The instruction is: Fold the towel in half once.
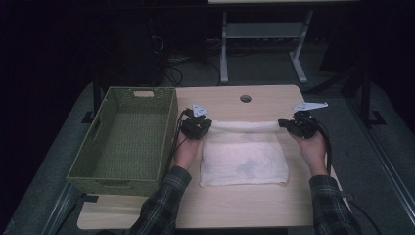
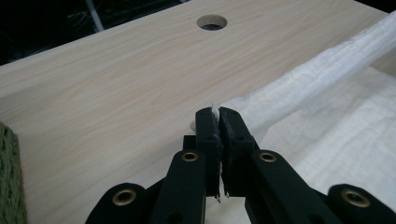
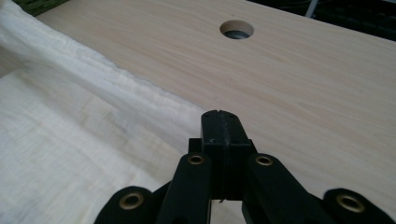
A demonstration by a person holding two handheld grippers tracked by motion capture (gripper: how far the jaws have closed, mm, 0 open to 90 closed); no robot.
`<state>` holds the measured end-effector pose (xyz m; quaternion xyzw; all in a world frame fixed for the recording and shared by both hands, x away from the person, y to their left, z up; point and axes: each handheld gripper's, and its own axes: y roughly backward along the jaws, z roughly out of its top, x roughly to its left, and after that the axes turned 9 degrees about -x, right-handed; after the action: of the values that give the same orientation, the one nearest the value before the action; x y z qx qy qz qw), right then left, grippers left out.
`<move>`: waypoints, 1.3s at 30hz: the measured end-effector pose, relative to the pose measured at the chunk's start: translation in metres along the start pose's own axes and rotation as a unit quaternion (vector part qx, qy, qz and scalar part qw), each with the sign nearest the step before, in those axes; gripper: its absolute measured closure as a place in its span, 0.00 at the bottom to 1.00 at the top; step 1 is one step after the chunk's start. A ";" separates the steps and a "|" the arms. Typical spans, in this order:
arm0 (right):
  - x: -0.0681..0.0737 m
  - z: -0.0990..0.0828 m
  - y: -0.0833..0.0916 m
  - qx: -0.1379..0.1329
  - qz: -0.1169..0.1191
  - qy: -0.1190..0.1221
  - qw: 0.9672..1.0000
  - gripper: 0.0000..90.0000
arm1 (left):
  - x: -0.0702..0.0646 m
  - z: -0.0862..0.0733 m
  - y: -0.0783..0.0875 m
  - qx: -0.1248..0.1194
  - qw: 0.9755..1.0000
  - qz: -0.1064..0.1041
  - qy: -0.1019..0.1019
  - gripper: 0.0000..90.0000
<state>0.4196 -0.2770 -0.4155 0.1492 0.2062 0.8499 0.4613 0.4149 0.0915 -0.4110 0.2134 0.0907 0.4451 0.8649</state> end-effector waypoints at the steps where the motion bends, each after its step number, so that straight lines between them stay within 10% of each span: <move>1: 0.002 -0.002 0.003 0.000 0.001 -0.001 1.000 1.00 | -0.001 -0.001 0.003 -0.001 1.000 -0.001 0.001 0.96; 39: 0.039 -0.065 0.060 0.002 0.036 0.001 0.999 1.00 | -0.031 -0.055 0.058 -0.005 0.996 -0.086 0.022 0.96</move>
<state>0.3268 -0.2872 -0.4405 0.1572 0.2030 0.8656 0.4300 0.3357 0.1122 -0.4352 0.1909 0.1256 0.3743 0.8987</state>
